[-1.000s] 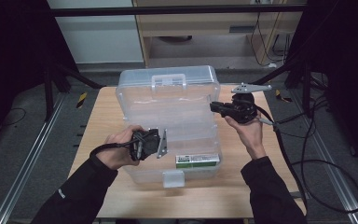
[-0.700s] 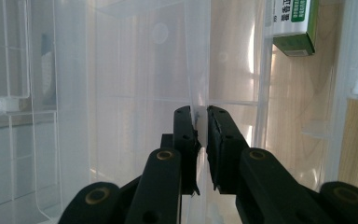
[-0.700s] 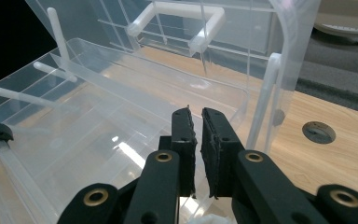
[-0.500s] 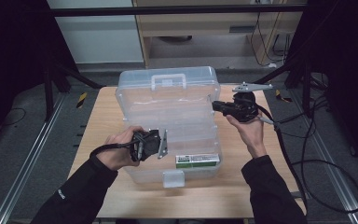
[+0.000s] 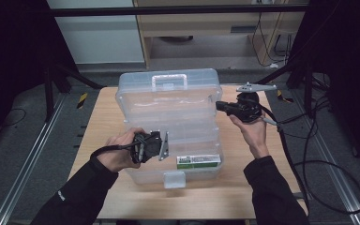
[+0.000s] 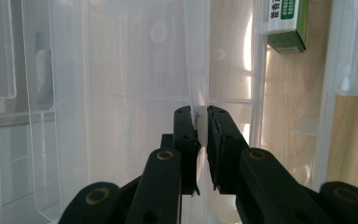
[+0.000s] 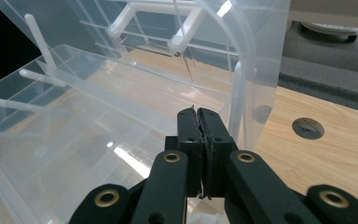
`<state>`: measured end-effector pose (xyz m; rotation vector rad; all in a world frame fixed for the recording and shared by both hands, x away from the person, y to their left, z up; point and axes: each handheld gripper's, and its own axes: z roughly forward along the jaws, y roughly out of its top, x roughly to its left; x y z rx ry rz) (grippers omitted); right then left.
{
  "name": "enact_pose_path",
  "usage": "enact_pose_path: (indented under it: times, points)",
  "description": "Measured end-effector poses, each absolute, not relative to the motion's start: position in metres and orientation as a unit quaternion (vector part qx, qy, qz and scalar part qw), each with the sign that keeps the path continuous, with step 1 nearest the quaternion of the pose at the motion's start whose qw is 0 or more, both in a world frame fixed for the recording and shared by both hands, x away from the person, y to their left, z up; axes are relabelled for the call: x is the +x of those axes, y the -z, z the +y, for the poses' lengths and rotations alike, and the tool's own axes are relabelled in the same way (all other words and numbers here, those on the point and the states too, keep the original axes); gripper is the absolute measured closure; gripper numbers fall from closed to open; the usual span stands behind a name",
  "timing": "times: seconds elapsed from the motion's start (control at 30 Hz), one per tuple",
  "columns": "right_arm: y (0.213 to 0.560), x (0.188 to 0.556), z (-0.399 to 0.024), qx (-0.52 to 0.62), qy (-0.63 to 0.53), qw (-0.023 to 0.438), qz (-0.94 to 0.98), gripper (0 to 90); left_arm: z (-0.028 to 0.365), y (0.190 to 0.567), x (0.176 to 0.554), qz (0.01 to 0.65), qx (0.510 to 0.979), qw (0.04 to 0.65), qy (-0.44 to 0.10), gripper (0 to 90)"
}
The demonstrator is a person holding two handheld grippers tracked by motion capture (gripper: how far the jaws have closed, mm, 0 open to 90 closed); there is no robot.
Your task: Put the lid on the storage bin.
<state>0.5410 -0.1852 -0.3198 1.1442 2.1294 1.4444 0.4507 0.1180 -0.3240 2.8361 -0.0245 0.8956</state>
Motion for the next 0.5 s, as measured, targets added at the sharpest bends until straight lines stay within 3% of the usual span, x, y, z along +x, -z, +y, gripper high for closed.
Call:
enact_pose_path:
  times: [0.5]
  points:
    - [0.3184,0.5407,-0.1868,0.405,-0.505,0.159,0.746,90.0,0.1174,0.3269,0.4484,-0.01,0.952,0.086,-0.294,82.1]
